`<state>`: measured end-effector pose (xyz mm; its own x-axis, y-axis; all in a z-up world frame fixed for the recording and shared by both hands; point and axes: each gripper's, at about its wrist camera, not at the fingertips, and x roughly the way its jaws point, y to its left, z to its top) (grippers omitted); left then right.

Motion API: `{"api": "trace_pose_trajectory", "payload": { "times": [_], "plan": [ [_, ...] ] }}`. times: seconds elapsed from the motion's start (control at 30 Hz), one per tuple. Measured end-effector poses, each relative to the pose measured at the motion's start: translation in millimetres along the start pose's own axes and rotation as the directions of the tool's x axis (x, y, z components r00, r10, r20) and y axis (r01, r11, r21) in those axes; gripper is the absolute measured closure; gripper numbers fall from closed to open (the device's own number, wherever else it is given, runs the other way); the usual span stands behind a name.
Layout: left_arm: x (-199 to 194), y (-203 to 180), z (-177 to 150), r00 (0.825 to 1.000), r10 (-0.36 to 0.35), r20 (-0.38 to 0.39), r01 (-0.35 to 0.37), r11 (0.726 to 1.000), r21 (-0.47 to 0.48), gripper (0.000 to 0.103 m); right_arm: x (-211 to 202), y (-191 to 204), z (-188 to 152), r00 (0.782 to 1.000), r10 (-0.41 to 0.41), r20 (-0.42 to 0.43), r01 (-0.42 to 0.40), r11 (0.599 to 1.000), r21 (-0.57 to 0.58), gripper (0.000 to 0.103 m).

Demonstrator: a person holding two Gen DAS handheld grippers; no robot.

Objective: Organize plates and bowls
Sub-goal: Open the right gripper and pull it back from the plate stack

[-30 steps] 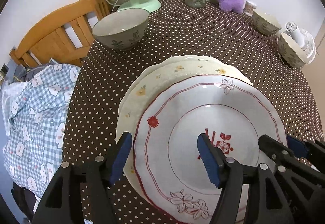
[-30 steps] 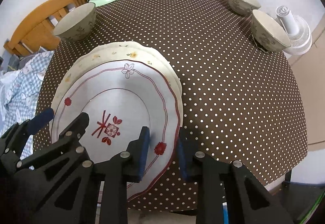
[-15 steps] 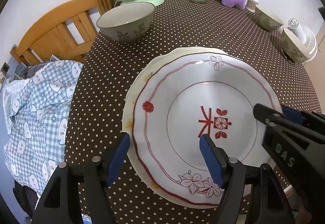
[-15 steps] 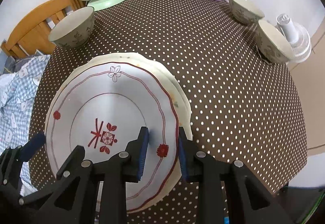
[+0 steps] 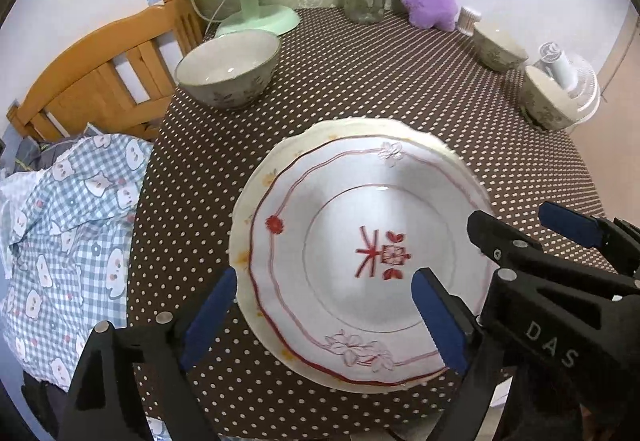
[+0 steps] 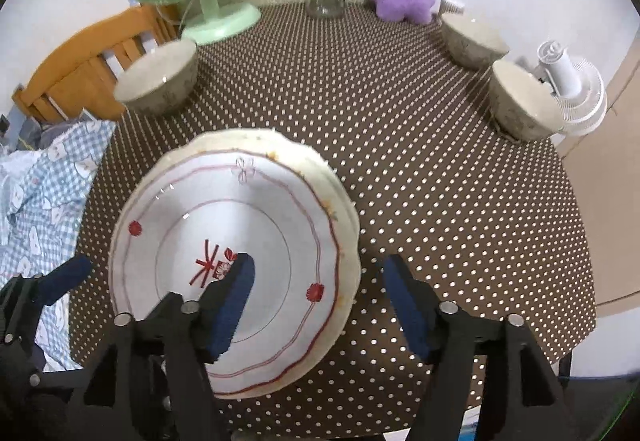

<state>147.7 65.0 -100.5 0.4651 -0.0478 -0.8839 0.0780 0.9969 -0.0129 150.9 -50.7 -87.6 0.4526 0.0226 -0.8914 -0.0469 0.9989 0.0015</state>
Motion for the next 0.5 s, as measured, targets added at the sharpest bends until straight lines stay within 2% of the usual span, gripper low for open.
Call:
{"api": "trace_pose_trajectory", "payload": {
  "times": [0.33, 0.5],
  "plan": [
    [-27, -42, 21, 0.995, -0.026, 0.092, 0.021, 0.998, 0.057, 0.010, -32, -39, 9, 0.998, -0.008, 0.069, 0.005, 0.999, 0.047, 0.032],
    [-34, -66, 33, 0.993, -0.034, 0.115, 0.029, 0.999, 0.044, 0.010, -46, -66, 20, 0.995, -0.014, 0.101, 0.010, 0.999, 0.039, 0.032]
  ]
}}
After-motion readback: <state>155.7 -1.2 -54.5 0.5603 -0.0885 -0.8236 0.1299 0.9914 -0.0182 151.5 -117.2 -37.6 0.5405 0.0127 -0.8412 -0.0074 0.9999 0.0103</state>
